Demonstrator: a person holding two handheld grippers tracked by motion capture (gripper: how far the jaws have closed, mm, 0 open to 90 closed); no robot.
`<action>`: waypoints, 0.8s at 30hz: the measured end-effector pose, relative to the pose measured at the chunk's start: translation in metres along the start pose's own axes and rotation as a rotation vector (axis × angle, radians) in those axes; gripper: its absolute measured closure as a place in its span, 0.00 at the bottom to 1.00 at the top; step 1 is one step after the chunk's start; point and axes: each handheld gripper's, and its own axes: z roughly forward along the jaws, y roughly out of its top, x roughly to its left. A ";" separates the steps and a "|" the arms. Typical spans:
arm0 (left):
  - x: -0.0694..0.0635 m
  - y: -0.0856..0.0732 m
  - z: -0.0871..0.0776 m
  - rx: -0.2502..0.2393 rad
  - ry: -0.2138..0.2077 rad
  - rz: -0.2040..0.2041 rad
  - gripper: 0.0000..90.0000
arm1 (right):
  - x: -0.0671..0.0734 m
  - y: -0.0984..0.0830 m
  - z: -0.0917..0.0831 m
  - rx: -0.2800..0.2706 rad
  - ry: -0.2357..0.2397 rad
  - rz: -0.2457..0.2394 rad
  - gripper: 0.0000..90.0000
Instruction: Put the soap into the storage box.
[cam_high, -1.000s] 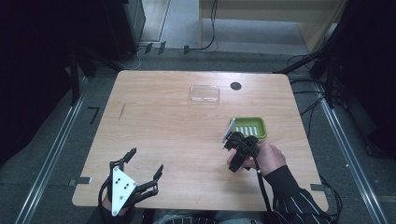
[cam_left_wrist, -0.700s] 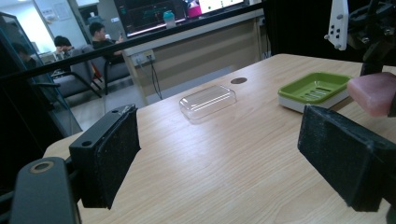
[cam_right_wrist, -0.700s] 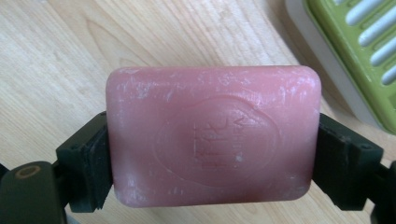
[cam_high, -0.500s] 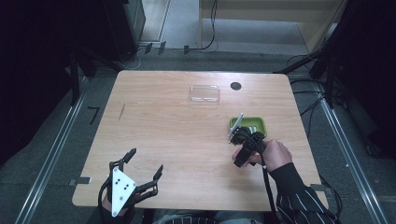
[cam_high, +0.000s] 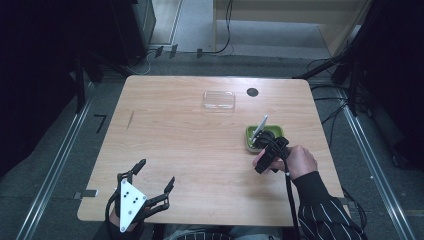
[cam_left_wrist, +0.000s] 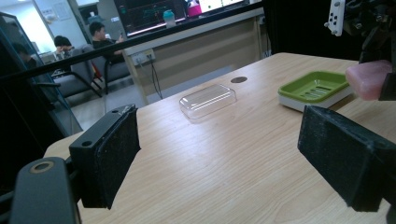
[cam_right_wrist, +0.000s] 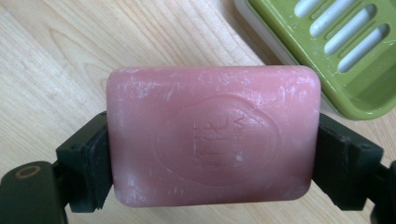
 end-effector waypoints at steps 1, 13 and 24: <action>0.000 0.000 0.000 0.000 0.000 0.000 0.15 | 0.000 0.000 0.000 0.000 0.000 0.000 0.16; 0.000 0.000 0.000 0.003 -0.002 0.007 0.15 | -0.010 0.003 -0.002 -0.007 -0.004 0.037 0.16; 0.000 0.000 0.000 0.006 -0.001 0.006 0.15 | -0.020 0.006 0.001 -0.019 -0.007 0.068 0.16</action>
